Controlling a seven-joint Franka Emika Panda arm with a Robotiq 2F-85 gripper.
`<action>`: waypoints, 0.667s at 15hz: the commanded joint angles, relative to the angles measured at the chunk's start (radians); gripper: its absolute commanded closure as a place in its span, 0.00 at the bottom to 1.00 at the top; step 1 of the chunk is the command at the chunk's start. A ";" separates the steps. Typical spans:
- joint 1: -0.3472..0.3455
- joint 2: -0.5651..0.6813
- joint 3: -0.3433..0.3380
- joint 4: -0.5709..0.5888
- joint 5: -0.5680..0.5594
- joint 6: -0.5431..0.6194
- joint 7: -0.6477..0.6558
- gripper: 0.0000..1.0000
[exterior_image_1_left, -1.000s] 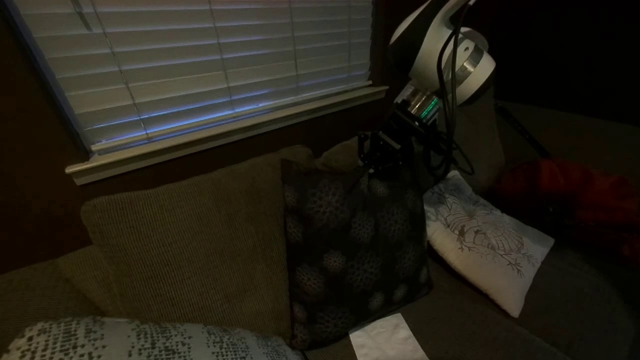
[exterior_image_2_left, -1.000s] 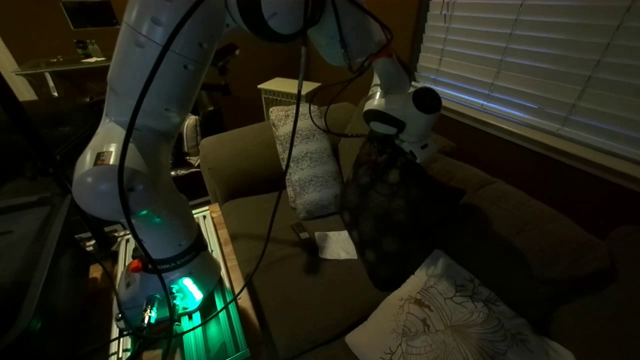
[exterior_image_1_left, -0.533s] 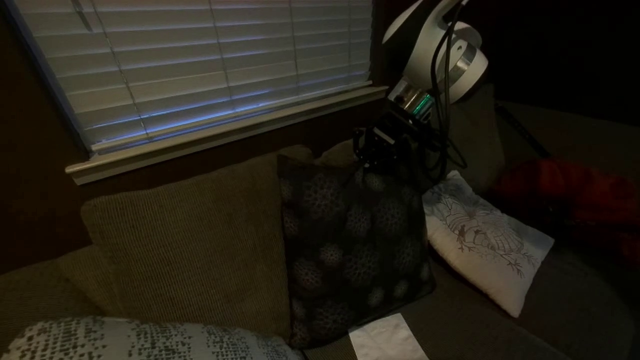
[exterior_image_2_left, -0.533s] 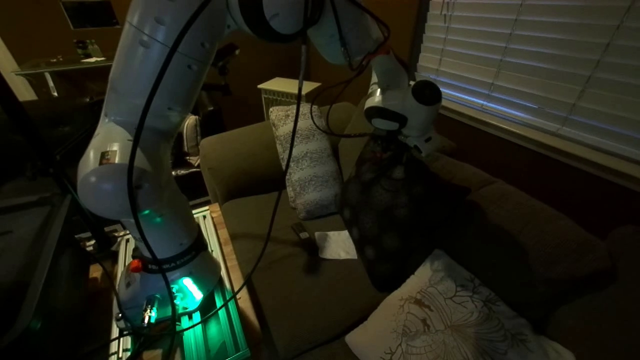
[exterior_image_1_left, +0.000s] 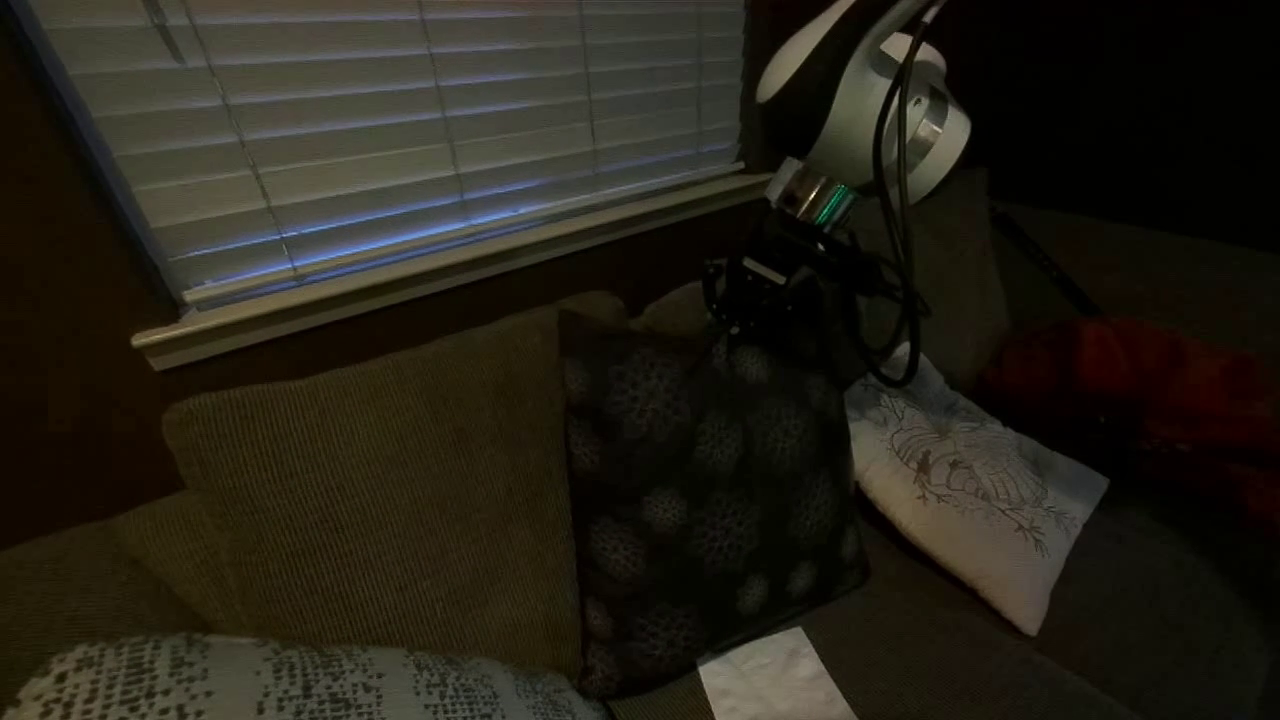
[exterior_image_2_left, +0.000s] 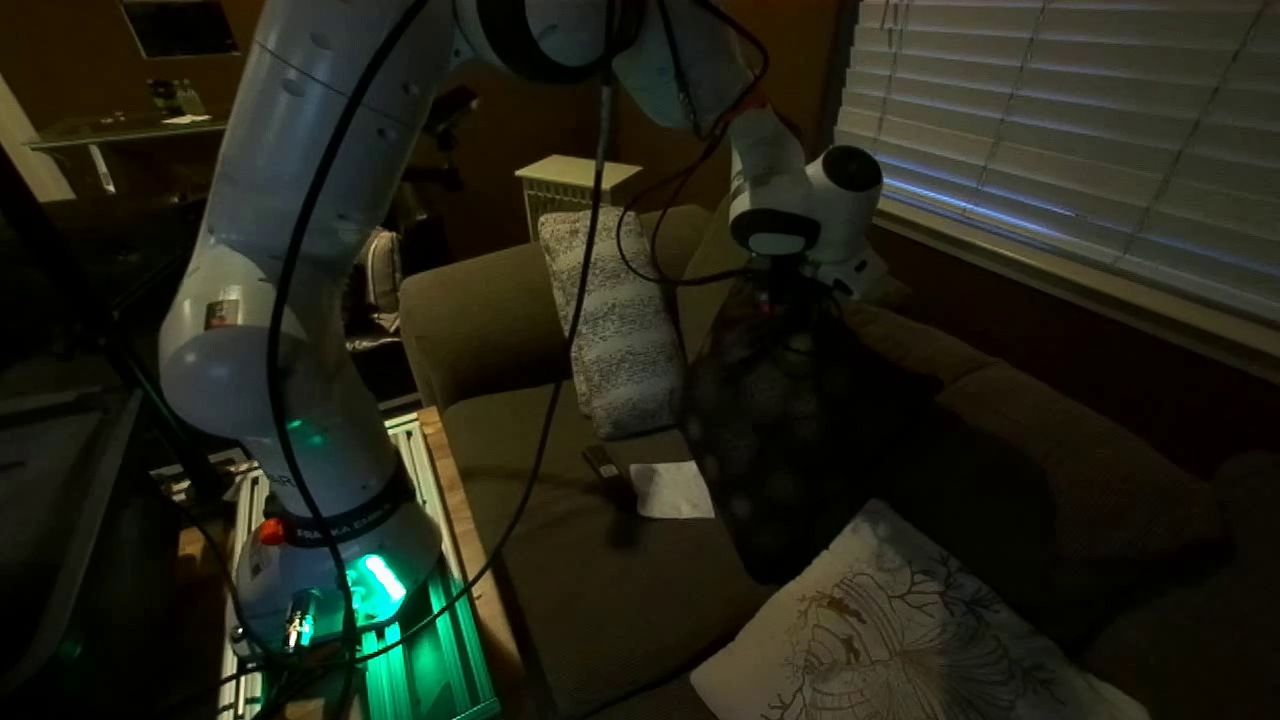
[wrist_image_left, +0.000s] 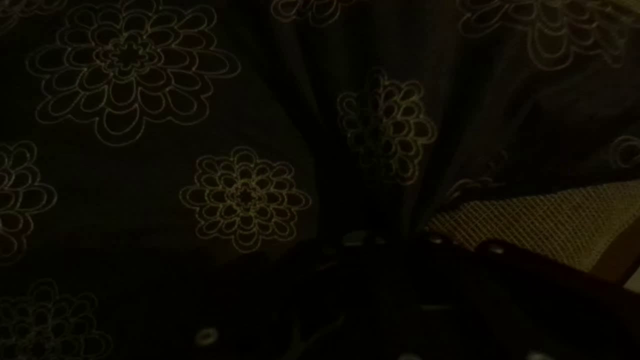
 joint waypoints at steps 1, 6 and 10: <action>0.020 -0.018 -0.019 0.026 -0.091 0.000 0.060 0.98; -0.006 -0.047 0.017 0.006 -0.102 0.032 0.042 0.98; -0.015 -0.065 0.037 -0.006 -0.101 0.054 0.029 0.98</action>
